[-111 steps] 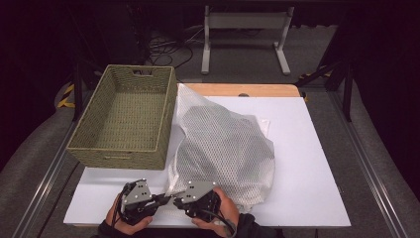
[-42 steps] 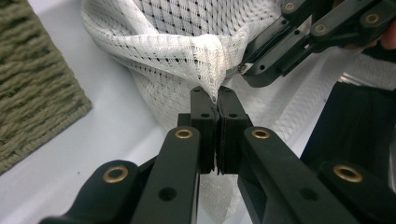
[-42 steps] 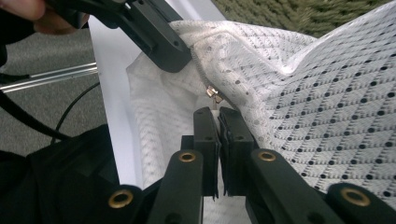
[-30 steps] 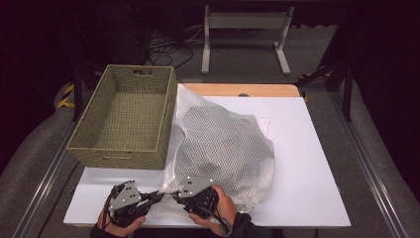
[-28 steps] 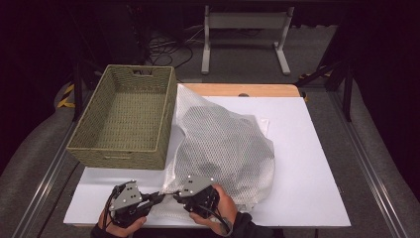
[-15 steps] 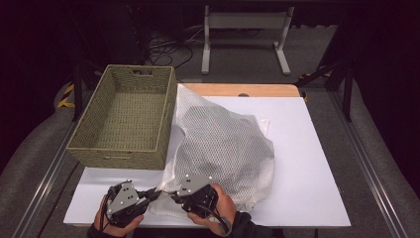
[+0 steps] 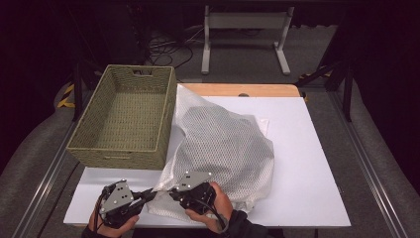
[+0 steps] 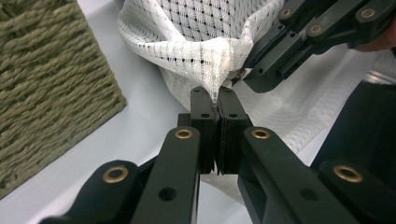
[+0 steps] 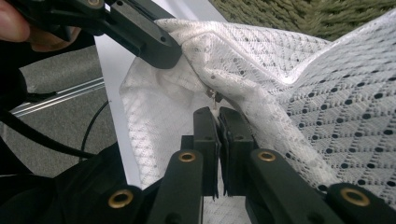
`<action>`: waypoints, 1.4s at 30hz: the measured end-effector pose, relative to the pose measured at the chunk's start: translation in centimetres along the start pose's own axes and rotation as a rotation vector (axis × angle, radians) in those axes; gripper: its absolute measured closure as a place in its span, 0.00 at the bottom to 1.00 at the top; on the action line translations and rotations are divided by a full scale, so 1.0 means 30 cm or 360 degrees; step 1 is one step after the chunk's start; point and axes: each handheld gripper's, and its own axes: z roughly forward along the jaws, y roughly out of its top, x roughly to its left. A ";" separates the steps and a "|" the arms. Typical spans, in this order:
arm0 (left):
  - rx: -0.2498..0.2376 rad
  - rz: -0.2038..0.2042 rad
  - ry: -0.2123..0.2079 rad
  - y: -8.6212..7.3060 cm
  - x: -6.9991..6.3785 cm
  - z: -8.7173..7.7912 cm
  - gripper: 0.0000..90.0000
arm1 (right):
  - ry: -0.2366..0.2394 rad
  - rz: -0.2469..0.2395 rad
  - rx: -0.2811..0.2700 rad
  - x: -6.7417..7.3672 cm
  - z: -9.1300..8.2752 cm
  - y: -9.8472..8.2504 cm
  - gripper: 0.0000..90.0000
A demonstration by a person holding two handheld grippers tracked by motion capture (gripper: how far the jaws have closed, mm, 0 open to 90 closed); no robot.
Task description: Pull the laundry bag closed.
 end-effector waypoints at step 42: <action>-0.0039 -0.0139 -0.0172 -0.024 0.032 0.002 0.96 | 0.0055 -0.0048 -0.0044 0.046 0.011 0.041 0.96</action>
